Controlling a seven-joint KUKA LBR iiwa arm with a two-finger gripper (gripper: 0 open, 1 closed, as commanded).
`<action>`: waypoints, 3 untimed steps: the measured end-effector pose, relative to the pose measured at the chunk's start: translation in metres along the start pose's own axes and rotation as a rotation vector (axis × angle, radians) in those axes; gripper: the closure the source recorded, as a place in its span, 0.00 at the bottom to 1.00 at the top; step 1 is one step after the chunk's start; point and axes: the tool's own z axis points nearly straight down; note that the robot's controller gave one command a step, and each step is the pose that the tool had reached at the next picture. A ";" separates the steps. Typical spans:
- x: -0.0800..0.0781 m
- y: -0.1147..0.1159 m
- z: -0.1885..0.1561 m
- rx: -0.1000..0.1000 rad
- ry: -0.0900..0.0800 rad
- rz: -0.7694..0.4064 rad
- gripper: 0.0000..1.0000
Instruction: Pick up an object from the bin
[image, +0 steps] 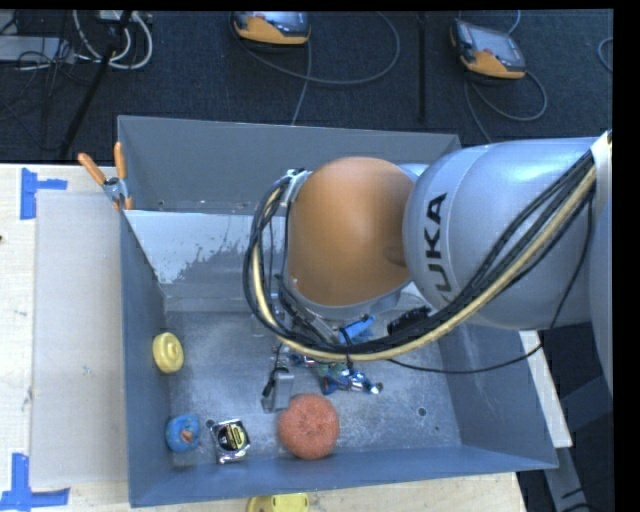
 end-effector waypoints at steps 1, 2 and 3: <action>-0.002 -0.001 -0.004 -0.001 -0.008 0.005 0.00; -0.007 -0.014 0.046 -0.004 -0.014 -0.004 0.00; -0.027 -0.044 0.114 -0.002 -0.012 -0.016 0.00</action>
Offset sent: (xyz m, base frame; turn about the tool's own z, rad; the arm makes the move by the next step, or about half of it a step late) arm 0.0110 -0.0399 -0.1341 -0.0120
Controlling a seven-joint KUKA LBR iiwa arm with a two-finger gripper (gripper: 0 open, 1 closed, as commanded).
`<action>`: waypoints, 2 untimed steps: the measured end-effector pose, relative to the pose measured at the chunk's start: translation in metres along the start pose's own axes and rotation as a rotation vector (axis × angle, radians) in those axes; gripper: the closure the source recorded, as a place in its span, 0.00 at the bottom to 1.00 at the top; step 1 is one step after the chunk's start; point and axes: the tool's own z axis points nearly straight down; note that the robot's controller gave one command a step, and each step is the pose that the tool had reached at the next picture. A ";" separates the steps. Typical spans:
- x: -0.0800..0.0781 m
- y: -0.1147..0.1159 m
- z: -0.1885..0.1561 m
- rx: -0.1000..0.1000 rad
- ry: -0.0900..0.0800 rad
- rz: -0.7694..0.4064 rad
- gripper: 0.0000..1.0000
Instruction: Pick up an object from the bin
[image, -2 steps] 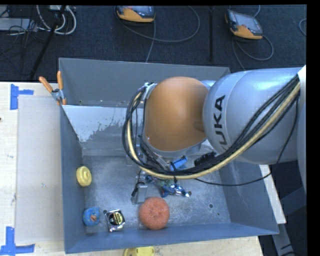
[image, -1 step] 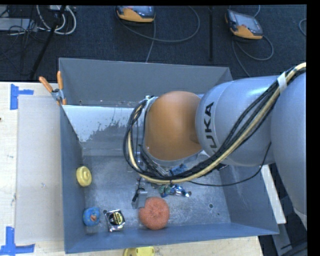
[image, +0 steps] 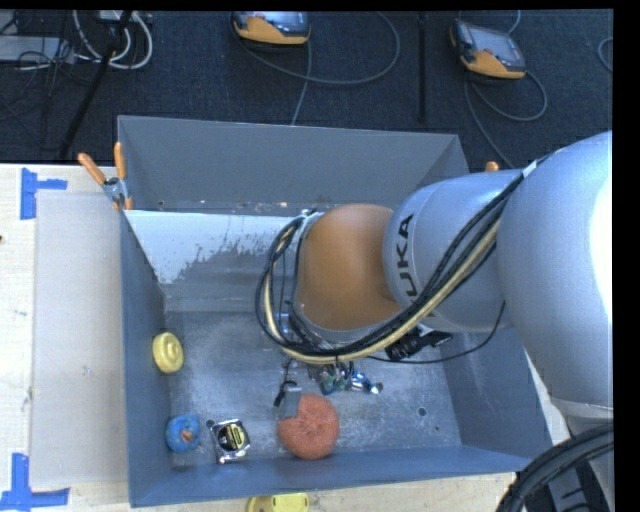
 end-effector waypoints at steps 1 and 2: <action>0.019 -0.015 0.023 0.001 0.009 -0.122 0.00; 0.033 -0.046 0.027 0.000 0.005 -0.179 0.00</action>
Offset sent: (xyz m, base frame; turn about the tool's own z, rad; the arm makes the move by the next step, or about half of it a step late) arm -0.0359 -0.0555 -0.0291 -0.1840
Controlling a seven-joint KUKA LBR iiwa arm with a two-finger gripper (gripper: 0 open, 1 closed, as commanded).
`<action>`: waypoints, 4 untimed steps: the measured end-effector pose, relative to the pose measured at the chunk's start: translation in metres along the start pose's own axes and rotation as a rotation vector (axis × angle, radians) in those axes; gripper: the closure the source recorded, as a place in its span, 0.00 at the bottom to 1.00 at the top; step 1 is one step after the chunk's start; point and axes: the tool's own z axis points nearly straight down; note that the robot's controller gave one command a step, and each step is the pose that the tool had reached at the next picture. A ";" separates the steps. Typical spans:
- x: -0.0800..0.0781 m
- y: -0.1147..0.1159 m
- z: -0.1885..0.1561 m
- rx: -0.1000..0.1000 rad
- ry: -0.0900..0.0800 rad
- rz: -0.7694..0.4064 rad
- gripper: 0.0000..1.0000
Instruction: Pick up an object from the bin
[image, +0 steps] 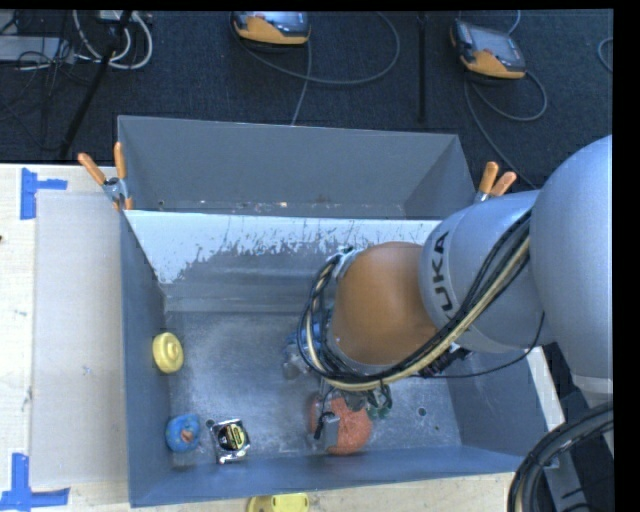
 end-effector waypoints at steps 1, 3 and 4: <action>0.019 -0.020 -0.009 0.000 0.002 -0.043 0.00; 0.054 -0.069 0.002 -0.001 -0.002 0.201 1.00; 0.054 -0.069 0.002 -0.001 -0.002 0.202 1.00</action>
Offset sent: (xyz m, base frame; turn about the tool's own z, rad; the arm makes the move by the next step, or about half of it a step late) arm -0.0353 -0.0562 0.0212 -0.2464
